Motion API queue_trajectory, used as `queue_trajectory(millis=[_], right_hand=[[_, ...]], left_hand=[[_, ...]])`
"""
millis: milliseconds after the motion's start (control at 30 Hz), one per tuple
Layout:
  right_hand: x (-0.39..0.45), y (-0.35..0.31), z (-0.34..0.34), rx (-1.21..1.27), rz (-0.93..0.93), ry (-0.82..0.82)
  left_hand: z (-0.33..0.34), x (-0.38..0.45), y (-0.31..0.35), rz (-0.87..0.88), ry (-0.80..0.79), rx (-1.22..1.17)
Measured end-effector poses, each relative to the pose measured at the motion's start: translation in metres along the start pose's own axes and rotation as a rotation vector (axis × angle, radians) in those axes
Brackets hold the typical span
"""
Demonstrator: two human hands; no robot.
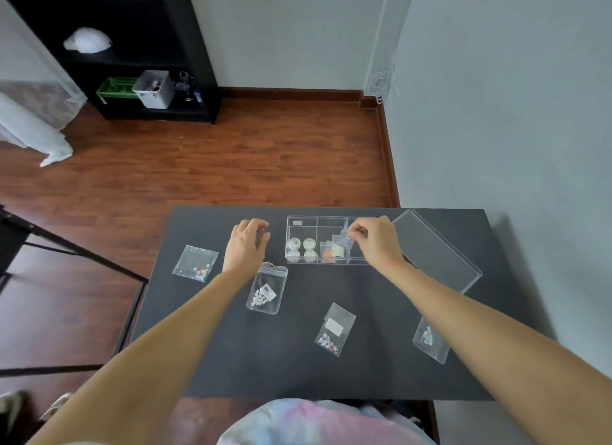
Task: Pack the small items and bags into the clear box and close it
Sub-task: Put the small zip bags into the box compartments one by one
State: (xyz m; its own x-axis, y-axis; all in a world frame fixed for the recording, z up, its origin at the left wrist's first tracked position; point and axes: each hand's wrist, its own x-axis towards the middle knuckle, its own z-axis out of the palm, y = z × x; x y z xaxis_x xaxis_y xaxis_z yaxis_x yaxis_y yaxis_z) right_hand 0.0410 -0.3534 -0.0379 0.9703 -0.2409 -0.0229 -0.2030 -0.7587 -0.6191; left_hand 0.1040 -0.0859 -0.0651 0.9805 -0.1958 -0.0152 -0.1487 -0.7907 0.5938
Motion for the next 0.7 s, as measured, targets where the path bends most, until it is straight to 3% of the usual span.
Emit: queue_trajectory(millis=[133,200,700], right_hand=[[0.008,-0.009,0.012,-0.029,0.001,-0.082],[0.010,-0.011,0.019,-0.056,0.010,-0.130],[0.014,-0.008,0.045,-0.373,0.000,-0.183]], left_hand=[[0.000,-0.017,-0.028,-0.075,-0.382,0.078],[0.004,-0.023,-0.033,-0.073,-0.489,0.084],[0.007,-0.027,-0.026,-0.139,-0.411,0.114]])
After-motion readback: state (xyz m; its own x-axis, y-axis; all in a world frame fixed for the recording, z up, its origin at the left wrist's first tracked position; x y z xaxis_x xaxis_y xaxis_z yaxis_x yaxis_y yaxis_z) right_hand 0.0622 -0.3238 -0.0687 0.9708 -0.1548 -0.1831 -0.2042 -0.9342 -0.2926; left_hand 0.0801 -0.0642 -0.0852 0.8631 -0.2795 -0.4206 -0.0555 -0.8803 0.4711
